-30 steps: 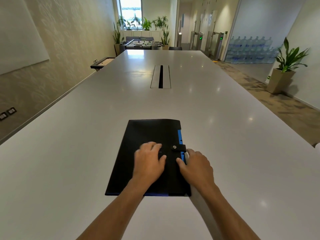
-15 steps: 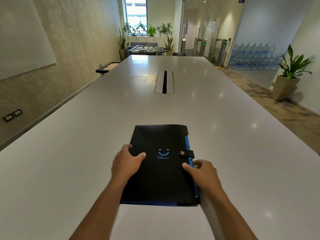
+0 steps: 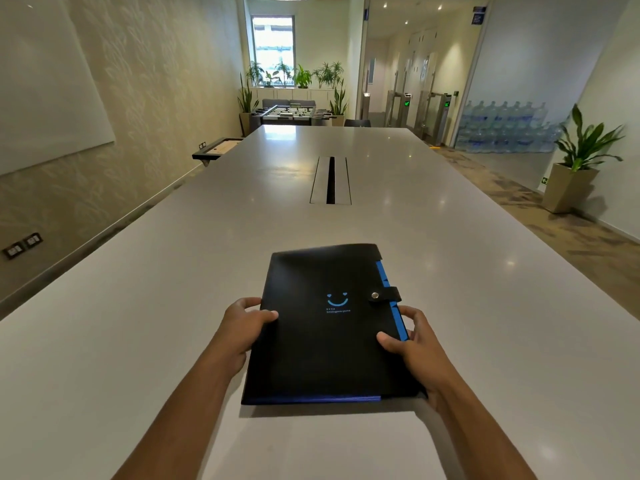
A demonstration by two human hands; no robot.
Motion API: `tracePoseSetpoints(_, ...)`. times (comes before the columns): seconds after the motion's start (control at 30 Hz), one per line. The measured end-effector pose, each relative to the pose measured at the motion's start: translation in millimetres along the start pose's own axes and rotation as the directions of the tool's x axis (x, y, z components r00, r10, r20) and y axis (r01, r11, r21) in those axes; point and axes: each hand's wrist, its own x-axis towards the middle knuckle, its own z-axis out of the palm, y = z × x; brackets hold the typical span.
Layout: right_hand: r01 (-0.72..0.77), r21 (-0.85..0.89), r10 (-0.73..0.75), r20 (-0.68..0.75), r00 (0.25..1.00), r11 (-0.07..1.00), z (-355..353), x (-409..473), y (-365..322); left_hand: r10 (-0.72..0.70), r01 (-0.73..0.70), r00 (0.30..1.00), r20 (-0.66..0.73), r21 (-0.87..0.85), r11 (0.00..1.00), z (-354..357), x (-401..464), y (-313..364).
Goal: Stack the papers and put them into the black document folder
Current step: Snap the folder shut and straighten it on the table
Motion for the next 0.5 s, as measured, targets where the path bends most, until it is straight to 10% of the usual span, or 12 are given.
tracePoseSetpoints(0.5,0.073,-0.055,-0.079,-0.117,0.990,0.996,66,151,-36,0.318,-0.296,0.948,0.027,0.447,0.844,-21,115,50)
